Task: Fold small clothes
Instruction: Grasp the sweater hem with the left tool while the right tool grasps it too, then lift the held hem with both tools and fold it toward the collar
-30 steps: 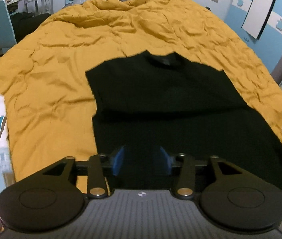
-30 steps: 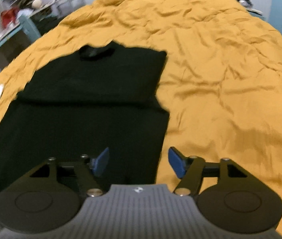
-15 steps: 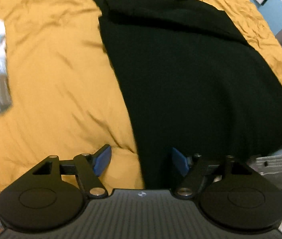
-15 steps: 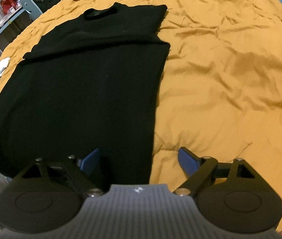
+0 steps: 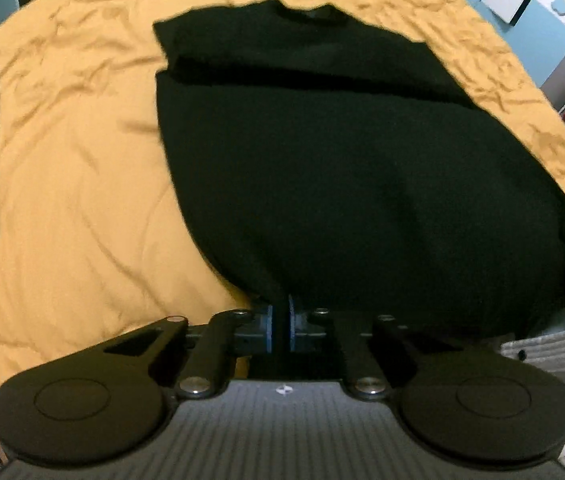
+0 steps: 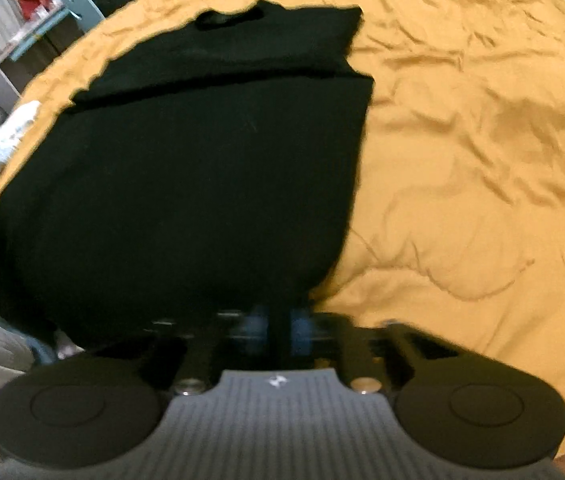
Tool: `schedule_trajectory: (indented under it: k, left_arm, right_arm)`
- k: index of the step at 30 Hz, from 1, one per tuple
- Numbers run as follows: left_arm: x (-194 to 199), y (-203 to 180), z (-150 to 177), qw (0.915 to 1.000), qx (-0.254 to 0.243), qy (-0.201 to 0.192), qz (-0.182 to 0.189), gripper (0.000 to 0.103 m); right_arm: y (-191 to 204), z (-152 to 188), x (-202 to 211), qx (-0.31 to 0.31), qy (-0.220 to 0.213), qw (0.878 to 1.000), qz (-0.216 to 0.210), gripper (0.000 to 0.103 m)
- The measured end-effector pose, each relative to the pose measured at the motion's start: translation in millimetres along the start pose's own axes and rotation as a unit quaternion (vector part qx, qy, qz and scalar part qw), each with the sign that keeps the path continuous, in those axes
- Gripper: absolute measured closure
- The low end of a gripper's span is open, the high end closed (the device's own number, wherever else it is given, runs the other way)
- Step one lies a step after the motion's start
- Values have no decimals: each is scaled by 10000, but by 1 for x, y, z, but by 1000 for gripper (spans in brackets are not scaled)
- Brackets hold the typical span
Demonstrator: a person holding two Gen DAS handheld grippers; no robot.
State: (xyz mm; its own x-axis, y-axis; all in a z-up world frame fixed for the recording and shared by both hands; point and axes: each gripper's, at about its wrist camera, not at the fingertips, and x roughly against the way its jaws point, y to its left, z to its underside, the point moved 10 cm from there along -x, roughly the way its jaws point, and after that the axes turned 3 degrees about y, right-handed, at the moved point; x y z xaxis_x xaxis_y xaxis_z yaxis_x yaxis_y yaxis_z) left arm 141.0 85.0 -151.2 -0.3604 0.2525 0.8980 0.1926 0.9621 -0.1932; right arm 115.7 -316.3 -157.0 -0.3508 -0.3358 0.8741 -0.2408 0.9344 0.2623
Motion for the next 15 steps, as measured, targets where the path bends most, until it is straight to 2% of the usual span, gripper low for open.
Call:
schedule_trajectory:
  k: [4,10,15]
  left_arm:
    - [19,-3,-21,9993,-34,-327,152,99]
    - [47,8,-64,9965,-153,-809,-106,99]
    - [38,29,-105,9956,35,-918,-197,99]
  right_arm:
    - [10,-24,19,239,-274,9993,-63,103]
    - [1,-76,45,235,-830,9962,104,103]
    - [-18,-122,29,5,-1020,9947,131,103]
